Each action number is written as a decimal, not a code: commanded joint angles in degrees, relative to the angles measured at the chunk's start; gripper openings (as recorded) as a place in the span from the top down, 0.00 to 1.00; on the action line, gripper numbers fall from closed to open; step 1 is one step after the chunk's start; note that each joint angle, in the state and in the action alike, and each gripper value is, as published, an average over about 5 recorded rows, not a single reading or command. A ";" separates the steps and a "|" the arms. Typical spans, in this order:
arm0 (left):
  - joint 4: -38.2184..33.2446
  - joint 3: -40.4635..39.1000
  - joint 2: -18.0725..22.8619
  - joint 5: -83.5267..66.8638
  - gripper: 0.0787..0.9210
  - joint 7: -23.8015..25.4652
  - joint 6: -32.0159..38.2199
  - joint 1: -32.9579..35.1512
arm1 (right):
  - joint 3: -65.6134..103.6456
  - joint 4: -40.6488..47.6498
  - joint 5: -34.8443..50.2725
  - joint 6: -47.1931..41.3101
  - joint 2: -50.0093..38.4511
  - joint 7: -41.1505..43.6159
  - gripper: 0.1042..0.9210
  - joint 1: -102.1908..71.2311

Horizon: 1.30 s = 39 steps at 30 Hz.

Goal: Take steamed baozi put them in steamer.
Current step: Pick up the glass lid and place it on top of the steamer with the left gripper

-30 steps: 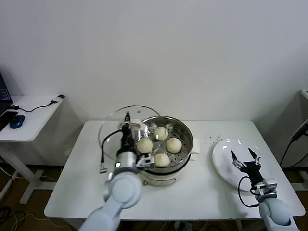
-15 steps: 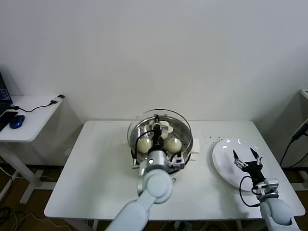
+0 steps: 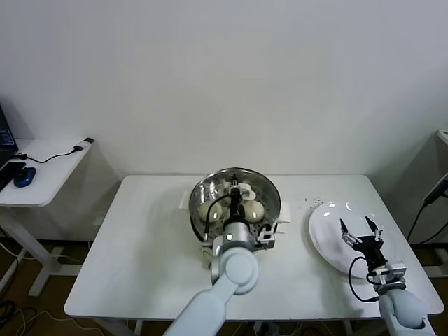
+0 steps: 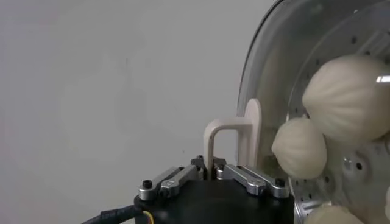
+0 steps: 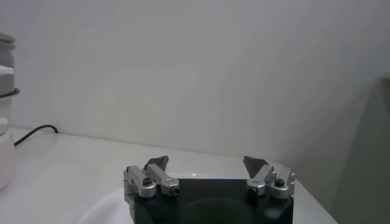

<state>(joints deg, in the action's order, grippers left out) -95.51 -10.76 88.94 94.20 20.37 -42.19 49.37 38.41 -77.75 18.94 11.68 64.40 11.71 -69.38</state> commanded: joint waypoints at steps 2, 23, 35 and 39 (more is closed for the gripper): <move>1.73 0.43 0.59 0.20 0.91 -0.69 -2.80 0.22 | 0.09 0.16 -0.14 0.08 0.19 0.14 0.12 0.16; 0.22 0.51 -0.57 -1.05 0.91 -1.39 -1.72 0.65 | 0.60 0.17 -0.84 0.11 1.06 0.32 0.12 0.15; -7.61 -0.35 -4.83 -1.08 0.54 0.94 -1.69 3.28 | 1.33 0.52 -0.84 0.11 0.82 0.45 0.12 0.10; -11.62 -0.32 -6.12 -1.33 0.40 1.29 -1.50 5.02 | 1.48 0.69 -0.86 0.08 0.88 0.45 0.12 0.14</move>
<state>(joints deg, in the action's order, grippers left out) -99.88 -11.09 85.67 93.34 20.53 -42.19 52.01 39.82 -77.13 18.10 11.80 65.24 12.16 -69.28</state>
